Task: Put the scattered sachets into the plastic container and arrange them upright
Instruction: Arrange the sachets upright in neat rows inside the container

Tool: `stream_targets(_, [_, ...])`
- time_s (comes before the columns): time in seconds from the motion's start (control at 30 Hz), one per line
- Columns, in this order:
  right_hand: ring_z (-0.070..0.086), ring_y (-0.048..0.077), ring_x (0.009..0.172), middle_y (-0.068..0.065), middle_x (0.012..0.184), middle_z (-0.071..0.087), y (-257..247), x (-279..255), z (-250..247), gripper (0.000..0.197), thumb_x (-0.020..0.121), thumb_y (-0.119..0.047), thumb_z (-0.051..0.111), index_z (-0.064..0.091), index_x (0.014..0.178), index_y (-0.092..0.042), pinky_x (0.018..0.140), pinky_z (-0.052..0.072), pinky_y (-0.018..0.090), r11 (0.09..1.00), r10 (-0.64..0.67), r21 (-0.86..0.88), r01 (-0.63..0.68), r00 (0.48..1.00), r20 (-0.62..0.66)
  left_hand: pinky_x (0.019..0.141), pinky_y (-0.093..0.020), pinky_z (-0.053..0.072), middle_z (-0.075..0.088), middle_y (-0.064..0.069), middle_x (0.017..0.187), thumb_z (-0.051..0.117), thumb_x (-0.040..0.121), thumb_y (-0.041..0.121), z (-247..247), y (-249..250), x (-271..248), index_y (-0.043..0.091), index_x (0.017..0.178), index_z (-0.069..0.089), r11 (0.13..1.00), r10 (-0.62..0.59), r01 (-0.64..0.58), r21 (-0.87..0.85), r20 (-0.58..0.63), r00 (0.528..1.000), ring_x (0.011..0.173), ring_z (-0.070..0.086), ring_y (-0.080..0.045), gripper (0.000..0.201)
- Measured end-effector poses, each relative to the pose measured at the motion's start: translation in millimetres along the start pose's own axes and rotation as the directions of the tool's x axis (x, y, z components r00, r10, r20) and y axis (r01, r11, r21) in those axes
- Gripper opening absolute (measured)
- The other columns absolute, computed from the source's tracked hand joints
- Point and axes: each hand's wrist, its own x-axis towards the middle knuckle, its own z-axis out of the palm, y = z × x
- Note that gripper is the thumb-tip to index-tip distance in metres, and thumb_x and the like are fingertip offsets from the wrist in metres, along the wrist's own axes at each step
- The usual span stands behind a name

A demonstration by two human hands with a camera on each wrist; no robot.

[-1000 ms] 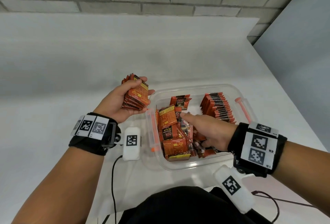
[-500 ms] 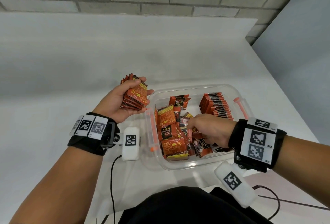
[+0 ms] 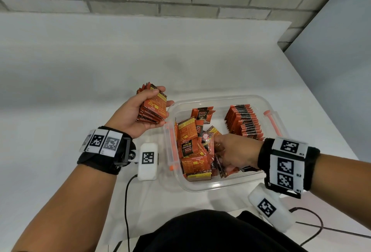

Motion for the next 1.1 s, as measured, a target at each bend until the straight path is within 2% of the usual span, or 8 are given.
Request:
stream_targets(0.1, [0.064, 0.024, 0.092, 0.007, 0.1, 0.066, -4, -8, -4, 0.071, 0.085, 0.006, 0.061, 0.03, 0.145, -0.014, 0.059, 0.051, 0.014, 0.984, -0.069, -0.168, 0.059, 0.996, -0.056, 0.062, -0.031, 0.054, 0.068, -0.015, 0.109, 0.06, 0.082, 0.032, 0, 1, 1, 0.023, 0.11, 0.062, 1.0, -0.004, 0.004, 0.006, -0.003, 1.0, 0.07, 0.066, -0.021, 0.03])
stream_targets(0.17, [0.06, 0.023, 0.078, 0.007, 0.086, 0.063, -7, -11, -7, 0.055, 0.087, 0.007, 0.054, 0.038, 0.138, -0.007, 0.048, 0.04, 0.013, 0.95, -0.154, -0.289, 0.115, 0.981, -0.115, 0.063, -0.032, 0.054, 0.068, -0.016, 0.111, 0.06, 0.08, 0.033, 0, 1, 1, 0.023, 0.111, 0.062, 1.0, -0.007, 0.007, 0.016, -0.005, 1.0, 0.071, 0.066, -0.021, 0.032])
stream_targets(0.33, [0.063, 0.025, 0.097, 0.013, 0.112, 0.065, -6, -9, -10, 0.031, 0.088, 0.007, 0.048, 0.063, 0.113, -0.002, 0.077, 0.052, 0.026, 0.931, -0.182, -0.347, 0.117, 0.97, -0.16, 0.063, -0.032, 0.053, 0.067, -0.016, 0.111, 0.057, 0.085, 0.031, 1, 1, 0, 0.023, 0.111, 0.061, 1.0, -0.001, 0.001, 0.014, -0.009, 1.0, 0.071, 0.065, -0.021, 0.027])
stream_targets(0.53, [0.056, 0.005, 0.079, -0.011, 0.079, 0.061, -3, -22, -25, 0.018, 0.088, -0.002, 0.059, 0.071, 0.096, -0.013, 0.065, 0.039, 0.012, 0.945, -0.25, -0.263, 0.195, 0.948, -0.196, 0.063, -0.032, 0.054, 0.067, -0.016, 0.112, 0.055, 0.088, 0.031, 1, 1, 0, 0.023, 0.112, 0.061, 1.0, -0.002, 0.003, 0.019, -0.012, 1.0, 0.071, 0.066, -0.021, 0.026])
stream_targets(0.63, [0.06, 0.006, 0.076, -0.016, 0.075, 0.062, -7, -34, -35, 0.01, 0.084, -0.011, 0.068, 0.069, 0.088, -0.019, 0.064, 0.041, 0.014, 0.955, -0.283, -0.157, 0.25, 0.927, -0.246, 0.063, -0.032, 0.055, 0.068, -0.016, 0.112, 0.058, 0.086, 0.032, 1, 1, 0, 0.023, 0.112, 0.062, 1.0, -0.004, 0.004, 0.022, -0.011, 1.0, 0.072, 0.066, -0.021, 0.027])
stream_targets(0.8, [0.066, 0.01, 0.082, -0.006, 0.086, 0.07, -22, -35, -34, 0.01, 0.081, -0.018, 0.074, 0.067, 0.087, -0.024, 0.066, 0.046, 0.018, 0.931, -0.353, -0.021, 0.365, 0.883, -0.311, 0.064, -0.031, 0.054, 0.068, -0.015, 0.11, 0.058, 0.082, 0.032, 2, 1, 0, 0.024, 0.109, 0.062, 1.0, 0.001, -0.001, 0.029, -0.022, 1.0, 0.07, 0.065, -0.021, 0.029])
stream_targets(1.0, [0.065, 0.006, 0.079, -0.005, 0.092, 0.07, -39, -26, -9, 0.026, 0.082, -0.022, 0.074, 0.066, 0.107, -0.019, 0.066, 0.048, 0.013, 0.918, -0.387, 0.009, 0.397, 0.899, -0.207, 0.063, -0.03, 0.053, 0.068, -0.014, 0.109, 0.06, 0.08, 0.033, 4, 1, 0, 0.025, 0.108, 0.062, 0.999, -0.001, 0.003, 0.036, -0.03, 1.0, 0.069, 0.065, -0.02, 0.028])
stream_targets(1.1, [0.06, 0.004, 0.072, -0.01, 0.095, 0.064, -34, -28, -24, 0.026, 0.088, -0.031, 0.065, 0.059, 0.112, -0.025, 0.061, 0.046, 0.017, 0.912, -0.267, 0.2, 0.359, 0.889, -0.373, 0.062, -0.031, 0.055, 0.069, -0.015, 0.109, 0.062, 0.08, 0.032, 2, -1, 0, 0.025, 0.106, 0.064, 1.0, -0.004, 0.005, 0.021, -0.027, 1.0, 0.07, 0.066, -0.021, 0.027])
